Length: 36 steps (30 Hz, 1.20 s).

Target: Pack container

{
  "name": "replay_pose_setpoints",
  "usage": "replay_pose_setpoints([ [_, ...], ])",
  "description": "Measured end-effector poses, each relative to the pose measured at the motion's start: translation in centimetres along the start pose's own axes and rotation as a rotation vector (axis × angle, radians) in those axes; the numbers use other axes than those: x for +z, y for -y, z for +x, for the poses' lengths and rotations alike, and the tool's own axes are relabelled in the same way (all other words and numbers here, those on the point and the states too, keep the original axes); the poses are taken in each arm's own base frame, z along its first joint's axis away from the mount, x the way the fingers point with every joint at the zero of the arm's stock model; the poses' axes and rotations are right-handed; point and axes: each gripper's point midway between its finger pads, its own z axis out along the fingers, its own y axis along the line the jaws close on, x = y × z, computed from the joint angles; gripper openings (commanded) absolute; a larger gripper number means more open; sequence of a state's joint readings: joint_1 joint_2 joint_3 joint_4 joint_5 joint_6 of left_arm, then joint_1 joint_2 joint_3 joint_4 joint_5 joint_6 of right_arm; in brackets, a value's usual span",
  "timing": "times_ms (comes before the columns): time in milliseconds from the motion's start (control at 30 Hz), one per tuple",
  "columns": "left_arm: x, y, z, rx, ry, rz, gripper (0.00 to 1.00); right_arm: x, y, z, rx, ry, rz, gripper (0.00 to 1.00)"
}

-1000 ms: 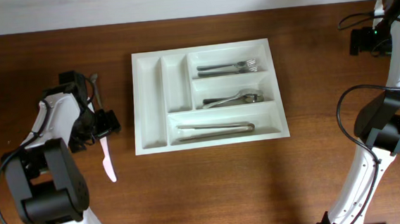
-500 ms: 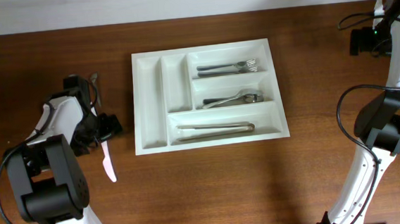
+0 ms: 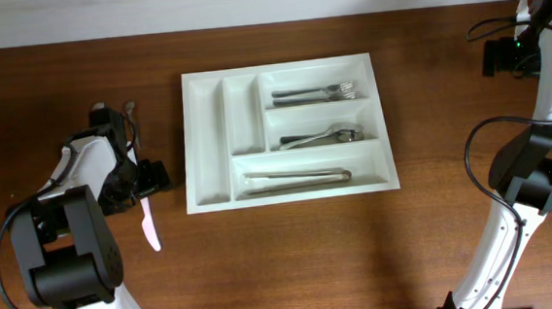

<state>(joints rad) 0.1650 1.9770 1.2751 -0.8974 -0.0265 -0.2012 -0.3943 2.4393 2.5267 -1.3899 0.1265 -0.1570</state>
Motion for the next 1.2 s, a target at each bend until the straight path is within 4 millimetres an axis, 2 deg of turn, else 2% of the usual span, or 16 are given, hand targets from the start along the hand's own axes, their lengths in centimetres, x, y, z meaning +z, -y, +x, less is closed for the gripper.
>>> replay_pose_setpoints([
  [1200, -0.1, -1.0, 1.0, 0.006, -0.037, -0.053, 0.99, 0.0, 0.0, 0.0, 0.001, 0.0, 0.0, 0.99],
])
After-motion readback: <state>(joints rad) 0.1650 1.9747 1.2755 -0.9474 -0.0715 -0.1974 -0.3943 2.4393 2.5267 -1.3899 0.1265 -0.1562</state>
